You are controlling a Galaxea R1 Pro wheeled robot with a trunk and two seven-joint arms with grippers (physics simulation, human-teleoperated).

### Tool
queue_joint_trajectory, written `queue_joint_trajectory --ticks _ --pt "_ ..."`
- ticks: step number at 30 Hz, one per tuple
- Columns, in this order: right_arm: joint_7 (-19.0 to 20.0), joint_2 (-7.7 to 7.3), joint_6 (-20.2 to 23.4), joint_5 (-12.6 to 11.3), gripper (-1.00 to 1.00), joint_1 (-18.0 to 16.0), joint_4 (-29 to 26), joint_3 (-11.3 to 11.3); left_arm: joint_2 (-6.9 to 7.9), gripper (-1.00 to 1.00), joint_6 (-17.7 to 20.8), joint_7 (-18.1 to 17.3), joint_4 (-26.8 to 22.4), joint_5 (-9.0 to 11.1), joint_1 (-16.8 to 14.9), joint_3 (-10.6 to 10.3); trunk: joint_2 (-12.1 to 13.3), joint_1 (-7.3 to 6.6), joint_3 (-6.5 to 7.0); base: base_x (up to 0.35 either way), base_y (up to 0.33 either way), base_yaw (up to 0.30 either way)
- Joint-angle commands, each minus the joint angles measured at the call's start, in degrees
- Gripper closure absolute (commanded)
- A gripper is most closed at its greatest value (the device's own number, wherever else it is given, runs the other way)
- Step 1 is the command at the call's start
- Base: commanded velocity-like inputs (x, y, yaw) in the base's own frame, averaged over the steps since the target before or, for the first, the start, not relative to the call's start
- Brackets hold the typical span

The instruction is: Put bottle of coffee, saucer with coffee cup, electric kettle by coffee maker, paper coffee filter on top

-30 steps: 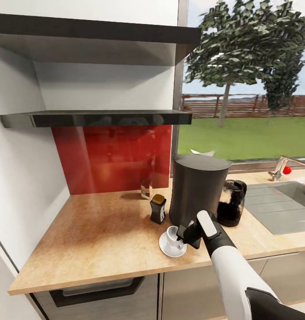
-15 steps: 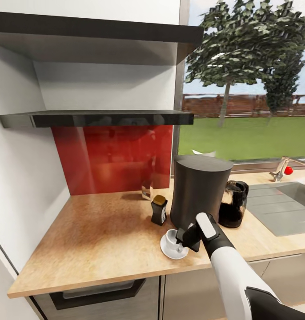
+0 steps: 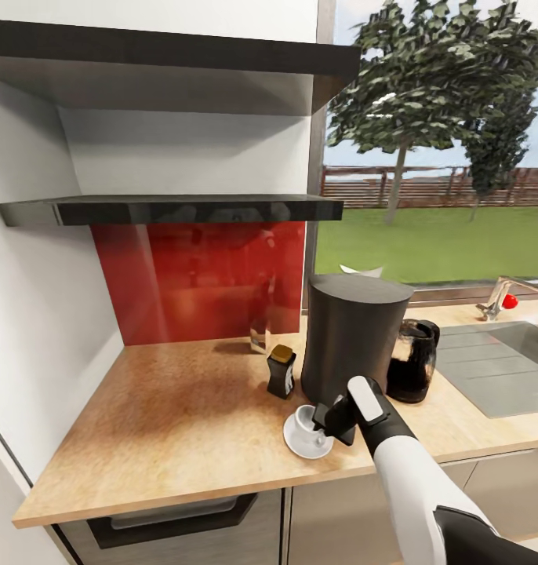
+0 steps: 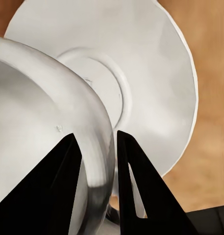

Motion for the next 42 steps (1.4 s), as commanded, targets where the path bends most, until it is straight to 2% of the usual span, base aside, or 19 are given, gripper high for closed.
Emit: queue_joint_trajectory --ticks 1,14,38,39,42 --pt "-0.6 -0.02 0.0 -0.6 1.0 0.0 -0.1 -0.3 0.0 -1.0 -0.1 -0.5 0.1 -0.1 0.0 0.5 0.0 0.02 -0.03 0.0 0.0 0.0" --pt "-0.6 -0.81 0.0 -0.6 1.0 0.0 0.1 -0.3 -0.06 -1.0 -0.1 -0.5 0.1 -0.1 0.0 0.5 0.0 0.02 -0.03 0.0 0.0 0.0" --pt "-0.5 -0.86 0.0 -0.6 1.0 0.0 1.3 -0.3 -0.05 -1.0 -0.1 -0.5 0.1 -0.1 0.0 0.5 0.0 0.02 -0.03 0.021 0.0 0.0" --pt "-0.5 -0.86 0.0 -0.6 -1.0 0.0 1.3 -0.3 -0.07 -1.0 -0.1 -0.5 0.1 -0.1 0.0 0.5 0.0 0.02 -0.03 0.0 0.0 0.0" --pt "-0.5 -0.86 0.0 -0.6 -1.0 0.0 1.4 -0.3 -0.05 -1.0 -0.1 -0.5 0.1 -0.1 0.0 0.4 0.0 0.02 -0.03 0.0 0.0 0.0"
